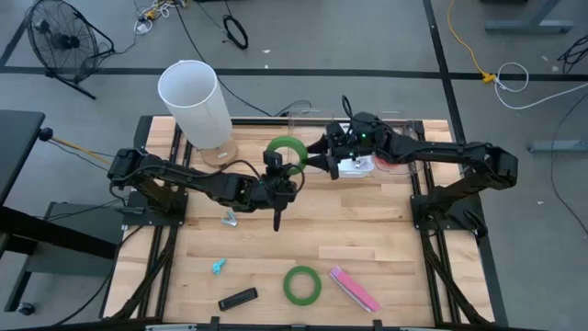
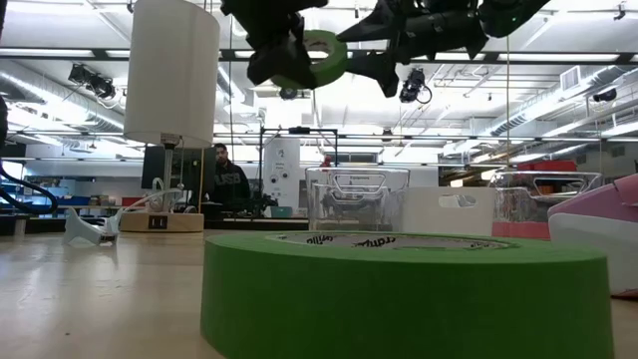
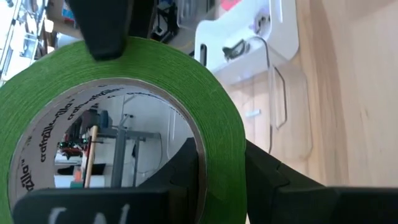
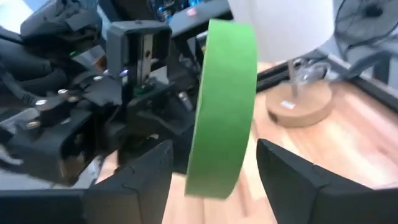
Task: Pick and place Stapler, Stapler remover, tape
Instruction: Put the top green tape into the right transparent bin, then put the green tape into the right transparent bin
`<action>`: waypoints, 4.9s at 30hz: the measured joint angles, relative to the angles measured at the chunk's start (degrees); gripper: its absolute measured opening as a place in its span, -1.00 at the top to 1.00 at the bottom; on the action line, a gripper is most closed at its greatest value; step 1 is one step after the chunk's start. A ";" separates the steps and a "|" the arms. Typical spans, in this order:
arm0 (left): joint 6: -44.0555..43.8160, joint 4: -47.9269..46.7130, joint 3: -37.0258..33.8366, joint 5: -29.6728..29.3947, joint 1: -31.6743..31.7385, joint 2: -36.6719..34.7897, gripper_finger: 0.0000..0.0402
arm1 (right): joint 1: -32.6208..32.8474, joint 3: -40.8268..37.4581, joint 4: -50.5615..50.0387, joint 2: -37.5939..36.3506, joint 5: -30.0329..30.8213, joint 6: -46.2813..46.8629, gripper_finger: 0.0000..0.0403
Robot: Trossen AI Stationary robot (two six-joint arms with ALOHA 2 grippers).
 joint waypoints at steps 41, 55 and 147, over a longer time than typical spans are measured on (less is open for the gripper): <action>-3.25 0.14 -0.04 -7.05 -2.46 0.00 -0.21 | -9.09 0.00 -35.63 -24.28 18.96 -7.60 0.60; -12.73 -16.18 -0.02 -8.22 -1.47 0.00 -0.18 | -12.67 -0.06 -71.01 -45.46 39.23 4.14 0.60; -31.04 -12.81 -2.49 41.51 -3.33 0.62 -0.18 | -25.02 -33.25 -18.07 -63.97 4.87 15.32 -0.20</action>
